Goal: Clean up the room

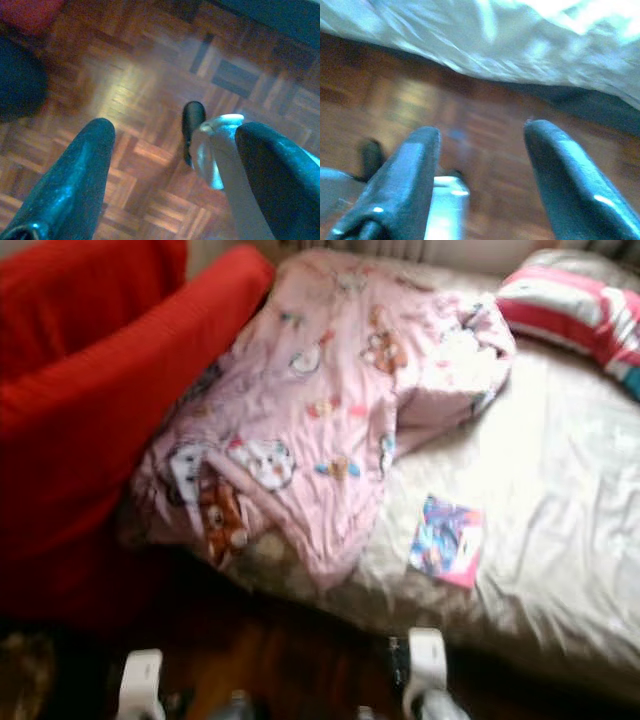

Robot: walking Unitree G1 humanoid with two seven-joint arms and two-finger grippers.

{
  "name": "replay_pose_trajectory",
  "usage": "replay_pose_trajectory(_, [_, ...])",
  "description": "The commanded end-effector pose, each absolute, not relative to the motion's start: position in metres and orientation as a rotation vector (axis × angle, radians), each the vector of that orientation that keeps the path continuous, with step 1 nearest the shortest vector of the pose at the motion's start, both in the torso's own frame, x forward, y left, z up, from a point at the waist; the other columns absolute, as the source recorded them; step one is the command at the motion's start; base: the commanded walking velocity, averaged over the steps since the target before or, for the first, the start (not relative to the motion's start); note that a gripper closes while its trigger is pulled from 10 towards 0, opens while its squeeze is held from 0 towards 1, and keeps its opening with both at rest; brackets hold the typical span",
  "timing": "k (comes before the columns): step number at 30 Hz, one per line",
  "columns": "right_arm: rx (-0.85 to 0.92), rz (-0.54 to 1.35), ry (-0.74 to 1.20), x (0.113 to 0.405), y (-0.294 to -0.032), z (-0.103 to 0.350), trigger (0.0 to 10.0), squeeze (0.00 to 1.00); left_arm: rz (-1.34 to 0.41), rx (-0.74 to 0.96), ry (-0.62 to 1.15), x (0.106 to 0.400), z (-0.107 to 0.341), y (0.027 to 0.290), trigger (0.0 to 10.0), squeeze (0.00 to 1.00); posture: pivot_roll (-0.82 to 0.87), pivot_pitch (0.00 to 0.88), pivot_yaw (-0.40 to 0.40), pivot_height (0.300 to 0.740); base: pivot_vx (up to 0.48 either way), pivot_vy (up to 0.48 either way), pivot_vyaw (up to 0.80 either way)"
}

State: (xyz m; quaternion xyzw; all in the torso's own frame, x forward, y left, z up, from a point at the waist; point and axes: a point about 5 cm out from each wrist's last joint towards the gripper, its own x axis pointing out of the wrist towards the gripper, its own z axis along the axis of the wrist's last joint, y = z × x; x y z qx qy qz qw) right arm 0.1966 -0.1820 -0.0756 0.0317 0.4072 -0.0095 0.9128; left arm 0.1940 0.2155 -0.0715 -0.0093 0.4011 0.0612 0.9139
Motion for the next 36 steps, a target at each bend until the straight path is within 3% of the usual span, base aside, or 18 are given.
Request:
replay_pose_trajectory(1, [0.064, -0.047, 0.902, 0.178, -0.190, -0.084, 10.0, 0.00, 0.126, -0.037, 0.842, 0.191, -0.074, 0.212, 10.0, 0.00, -0.01, 0.231, 0.000, 0.740, 0.289, 0.000, 0.00])
replay_pose_trajectory(14, [0.066, -0.054, 0.886, 0.179, -0.190, -0.084, 10.0, 0.00, 0.122, -0.044, 0.836, 0.191, -0.074, 0.212, 10.0, 0.00, -0.02, 0.225, -0.001, 0.740, 0.286, 0.000, 0.00])
replay_pose_trajectory(25, [0.078, -0.054, 0.847, 0.180, -0.190, -0.082, 10.0, 0.00, 0.104, -0.058, 0.779, 0.193, -0.071, 0.211, 10.0, 0.00, -0.04, 0.205, -0.004, 0.740, 0.000, 0.000, 0.00])
replay_pose_trajectory(32, [0.116, -0.078, 0.733, 0.183, -0.191, -0.076, 10.0, 0.00, 0.105, -0.108, 0.650, 0.196, -0.065, 0.208, 10.0, 0.00, -0.05, 0.189, -0.008, 0.740, 0.000, 0.000, 0.00])
replay_pose_trajectory(34, [0.120, -0.073, 0.702, 0.188, -0.191, -0.073, 10.0, 0.00, 0.105, -0.113, 0.634, 0.196, -0.064, 0.208, 10.0, 0.00, -0.06, 0.185, -0.009, 0.740, 0.000, 0.000, 0.00])
replay_pose_trajectory(35, [0.120, -0.037, 0.520, 0.223, -0.188, -0.048, 10.0, 0.00, 0.097, -0.118, 0.603, 0.197, -0.062, 0.208, 10.0, 0.00, -0.06, 0.186, -0.008, 0.740, 0.000, 0.000, 0.00])
replay_pose_trajectory(36, [0.120, -0.024, 0.457, 0.233, -0.187, -0.039, 10.0, 0.00, 0.093, -0.119, 0.594, 0.197, -0.062, 0.207, 10.0, 0.00, -0.06, 0.185, -0.008, 0.740, 0.000, 0.000, 0.00])
